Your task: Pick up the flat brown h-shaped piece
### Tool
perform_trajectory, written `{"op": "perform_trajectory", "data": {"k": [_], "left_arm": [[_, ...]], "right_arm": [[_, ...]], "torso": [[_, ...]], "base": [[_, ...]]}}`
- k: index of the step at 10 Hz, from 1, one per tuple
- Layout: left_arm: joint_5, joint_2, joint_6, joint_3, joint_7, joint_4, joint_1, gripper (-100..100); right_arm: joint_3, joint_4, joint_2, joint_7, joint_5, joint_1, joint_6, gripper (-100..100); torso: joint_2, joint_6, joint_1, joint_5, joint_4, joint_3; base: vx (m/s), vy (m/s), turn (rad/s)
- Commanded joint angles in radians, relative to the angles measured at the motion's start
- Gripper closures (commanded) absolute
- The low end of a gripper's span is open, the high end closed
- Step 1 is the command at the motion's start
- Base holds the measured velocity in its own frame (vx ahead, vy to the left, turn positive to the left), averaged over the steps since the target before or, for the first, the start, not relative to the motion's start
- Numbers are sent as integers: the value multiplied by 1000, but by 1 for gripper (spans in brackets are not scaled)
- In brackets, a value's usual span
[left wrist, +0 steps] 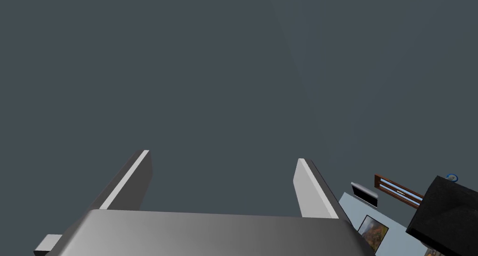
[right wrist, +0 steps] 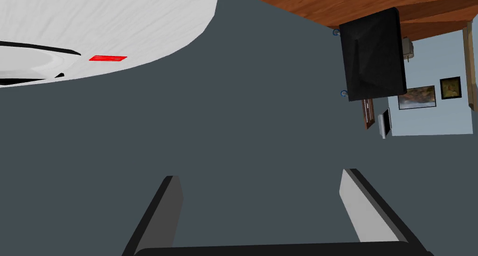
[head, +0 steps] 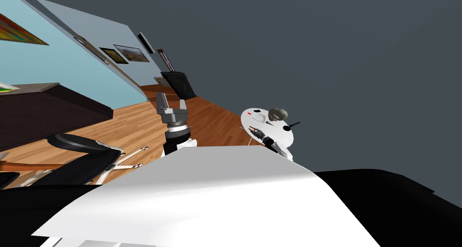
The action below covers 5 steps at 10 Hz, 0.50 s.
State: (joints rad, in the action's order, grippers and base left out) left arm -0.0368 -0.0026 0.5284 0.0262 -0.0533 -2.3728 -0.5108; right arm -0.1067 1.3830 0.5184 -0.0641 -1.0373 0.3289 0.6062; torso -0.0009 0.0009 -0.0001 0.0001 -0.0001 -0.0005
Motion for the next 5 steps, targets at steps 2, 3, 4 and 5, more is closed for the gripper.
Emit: {"op": "perform_trajectory", "data": {"k": [2,3,4,5], "left_arm": [[0,0,0,0,0,0,0,0],[0,0,0,0,0,0,0,0],[0,0,0,0,0,0,0,0],[0,0,0,0,0,0,0,0]], "right_arm": [[-10,-76,22,-17,-74,-12,19,-100],[-10,-79,22,-17,-74,-12,19,-100],[-15,-122,40,-27,-120,-18,27,-100],[-15,-135,40,-27,-133,-18,27,-100]], "torso": [[-1,-1,0,0,0,0],[-1,0,0,0,0,0],[0,0,0,0,0,0],[0,-1,0,0,0,0]], "base": [[18,-1,200],[8,-5,1],[13,3,265],[16,-5,139]]}}
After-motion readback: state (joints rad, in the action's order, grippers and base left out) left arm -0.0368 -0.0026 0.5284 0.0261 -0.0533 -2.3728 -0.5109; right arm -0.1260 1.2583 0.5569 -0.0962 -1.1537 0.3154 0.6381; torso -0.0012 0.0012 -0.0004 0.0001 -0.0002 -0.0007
